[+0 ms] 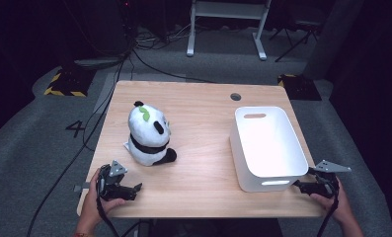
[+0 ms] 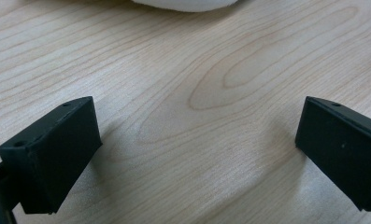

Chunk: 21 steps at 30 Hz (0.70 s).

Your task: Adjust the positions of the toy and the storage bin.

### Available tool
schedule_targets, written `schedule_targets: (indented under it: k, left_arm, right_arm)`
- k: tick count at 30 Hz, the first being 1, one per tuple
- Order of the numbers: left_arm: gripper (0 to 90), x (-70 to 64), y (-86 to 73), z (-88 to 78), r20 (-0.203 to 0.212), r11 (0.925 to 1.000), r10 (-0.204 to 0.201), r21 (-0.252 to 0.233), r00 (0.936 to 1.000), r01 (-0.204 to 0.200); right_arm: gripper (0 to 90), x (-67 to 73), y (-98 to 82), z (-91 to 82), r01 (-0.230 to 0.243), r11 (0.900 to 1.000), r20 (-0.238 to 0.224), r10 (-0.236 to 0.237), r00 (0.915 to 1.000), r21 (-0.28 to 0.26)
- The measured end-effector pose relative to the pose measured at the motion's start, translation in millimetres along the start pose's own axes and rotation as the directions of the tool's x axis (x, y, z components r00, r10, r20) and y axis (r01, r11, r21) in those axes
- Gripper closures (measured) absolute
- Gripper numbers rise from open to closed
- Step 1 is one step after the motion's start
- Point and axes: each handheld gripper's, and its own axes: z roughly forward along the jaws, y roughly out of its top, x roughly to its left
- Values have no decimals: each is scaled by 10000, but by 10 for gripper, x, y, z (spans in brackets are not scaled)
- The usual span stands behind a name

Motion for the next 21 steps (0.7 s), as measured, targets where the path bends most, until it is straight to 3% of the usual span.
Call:
schedule_targets:
  k: [5,7,10,11,14,15,17,21]
  left_arm:
    - [34,-9,61,-7,52,9997,125,195,9999,-126]
    - [222,-14,106,-24,135,9999,93,70,9999,-93]
    - [129,-39,163,-25,-4,9995,208,219,9998,-207]
    - [204,-56,200,-40,-19,9996,274,78,9996,-274]
    - [139,-73,239,-57,60,9996,269,-68,9996,-269]
    - [185,-71,261,-70,-18,9995,288,-143,9996,-289]
    - [160,-76,298,-97,28,9987,82,-502,10000,-81]
    - [159,-83,366,-164,30,9948,90,-1012,10000,-86]
  right_arm:
    - [192,1,0,1,-12,10000,16,12,10000,-9]
    - [192,4,1,2,-56,10000,9,56,10000,-20]
    - [191,3,2,0,-35,10000,1,35,10000,7]
    - [190,4,2,0,-34,10000,7,34,10000,9]
    - [191,4,2,0,-36,10000,7,36,10000,13]
    - [191,4,1,-1,-29,10000,7,29,10000,16]
    - [191,4,2,-1,-29,10000,6,29,10000,13]
    - [191,4,2,-1,-29,10000,4,29,10000,12]
